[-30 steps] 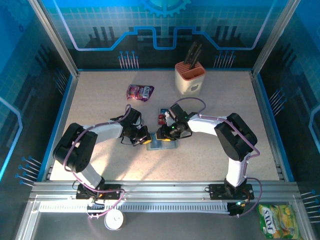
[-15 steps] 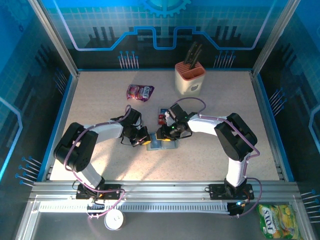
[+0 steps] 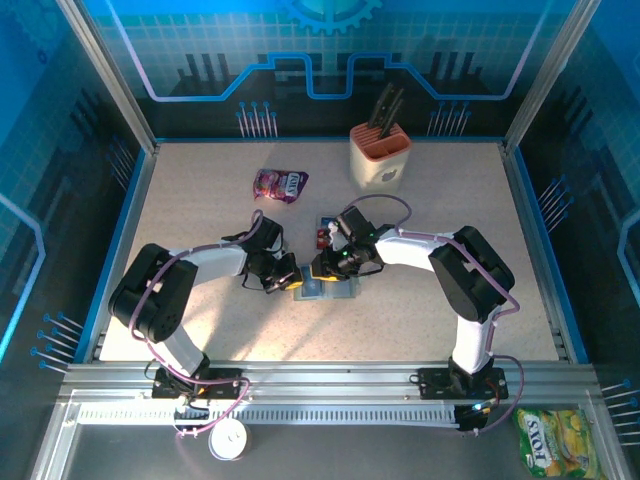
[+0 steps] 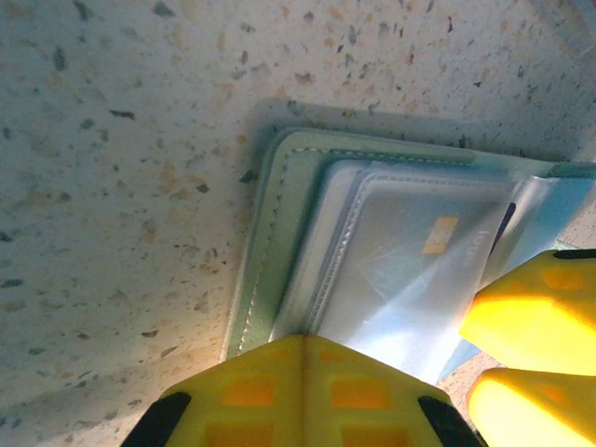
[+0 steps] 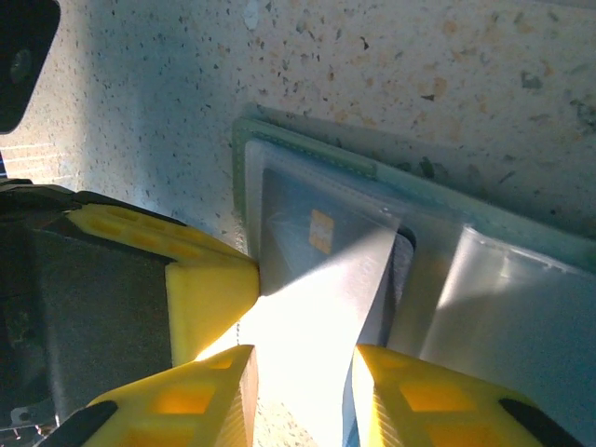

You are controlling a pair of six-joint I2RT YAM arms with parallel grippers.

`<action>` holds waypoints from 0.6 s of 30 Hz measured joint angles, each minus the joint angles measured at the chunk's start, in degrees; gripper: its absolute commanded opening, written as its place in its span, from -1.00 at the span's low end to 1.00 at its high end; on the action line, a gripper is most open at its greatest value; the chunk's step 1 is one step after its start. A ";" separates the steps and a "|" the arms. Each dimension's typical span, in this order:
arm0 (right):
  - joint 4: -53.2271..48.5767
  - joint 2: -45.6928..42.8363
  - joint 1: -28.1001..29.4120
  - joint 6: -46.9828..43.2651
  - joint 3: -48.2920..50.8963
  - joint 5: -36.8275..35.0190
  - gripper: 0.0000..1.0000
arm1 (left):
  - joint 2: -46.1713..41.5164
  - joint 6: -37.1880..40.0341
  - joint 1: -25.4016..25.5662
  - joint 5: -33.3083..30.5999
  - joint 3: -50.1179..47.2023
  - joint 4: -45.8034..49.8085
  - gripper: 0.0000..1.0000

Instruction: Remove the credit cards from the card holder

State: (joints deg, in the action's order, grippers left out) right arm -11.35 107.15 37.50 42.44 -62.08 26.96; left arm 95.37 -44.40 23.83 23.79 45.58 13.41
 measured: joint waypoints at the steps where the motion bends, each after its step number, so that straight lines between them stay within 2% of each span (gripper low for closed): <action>1: 0.07 0.00 0.00 0.00 0.00 0.11 -0.35 | 0.07 0.02 0.00 0.04 0.04 -0.02 -1.00; 13: 0.66 0.66 0.00 0.61 0.00 0.92 -0.34 | 0.37 0.90 0.00 0.04 0.48 0.02 -1.00; 18: 0.57 0.76 0.00 0.61 -0.02 0.63 -0.28 | 0.37 0.90 0.00 0.04 0.48 0.02 -1.00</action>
State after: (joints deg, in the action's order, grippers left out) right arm -10.79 107.92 37.50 43.05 -62.11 27.59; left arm 95.74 -43.51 23.83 23.83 46.06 13.43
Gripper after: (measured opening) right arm 0.353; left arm 0.051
